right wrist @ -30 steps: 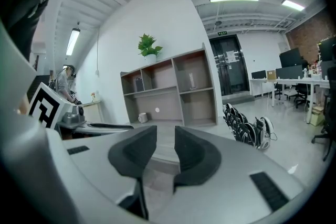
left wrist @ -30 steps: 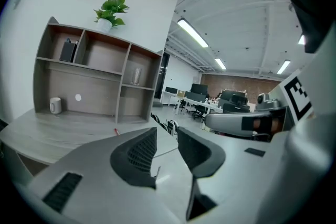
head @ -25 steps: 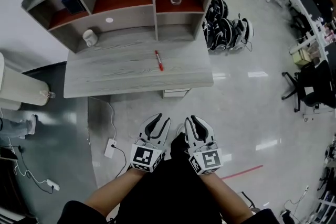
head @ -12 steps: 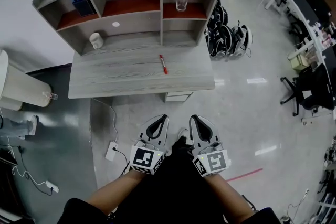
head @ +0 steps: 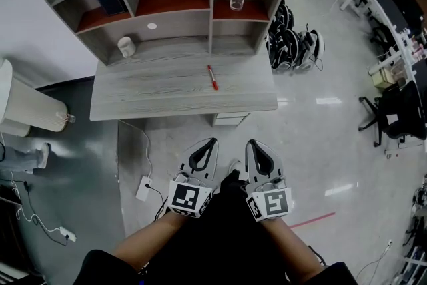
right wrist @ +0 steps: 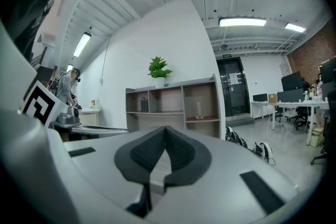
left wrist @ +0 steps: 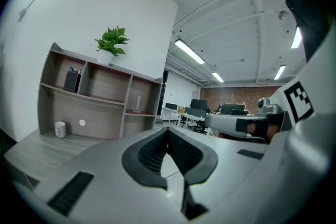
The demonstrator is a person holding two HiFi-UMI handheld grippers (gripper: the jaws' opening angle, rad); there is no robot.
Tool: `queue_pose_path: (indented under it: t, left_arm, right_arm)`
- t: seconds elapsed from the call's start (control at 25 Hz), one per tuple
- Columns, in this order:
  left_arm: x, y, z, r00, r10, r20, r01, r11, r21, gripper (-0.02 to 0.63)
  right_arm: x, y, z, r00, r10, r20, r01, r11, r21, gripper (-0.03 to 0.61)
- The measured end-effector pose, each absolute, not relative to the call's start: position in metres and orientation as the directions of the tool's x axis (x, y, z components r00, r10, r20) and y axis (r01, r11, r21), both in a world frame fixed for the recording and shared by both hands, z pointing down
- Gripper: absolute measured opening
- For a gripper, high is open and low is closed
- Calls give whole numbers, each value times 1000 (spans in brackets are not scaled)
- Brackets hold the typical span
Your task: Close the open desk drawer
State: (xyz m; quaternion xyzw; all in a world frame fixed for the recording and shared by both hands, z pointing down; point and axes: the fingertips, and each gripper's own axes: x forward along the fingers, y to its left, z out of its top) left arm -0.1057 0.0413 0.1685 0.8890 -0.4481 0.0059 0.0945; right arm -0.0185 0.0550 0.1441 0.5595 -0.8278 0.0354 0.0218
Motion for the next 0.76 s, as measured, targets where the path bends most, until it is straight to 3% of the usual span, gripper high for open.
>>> queue_pose_path:
  t: [0.76]
  left_arm:
    - [-110, 25, 181, 580, -807, 114, -811, -559, 170, 14]
  right_arm:
    - [-15, 45, 154, -351, -930, 108, -936, 351, -18, 17]
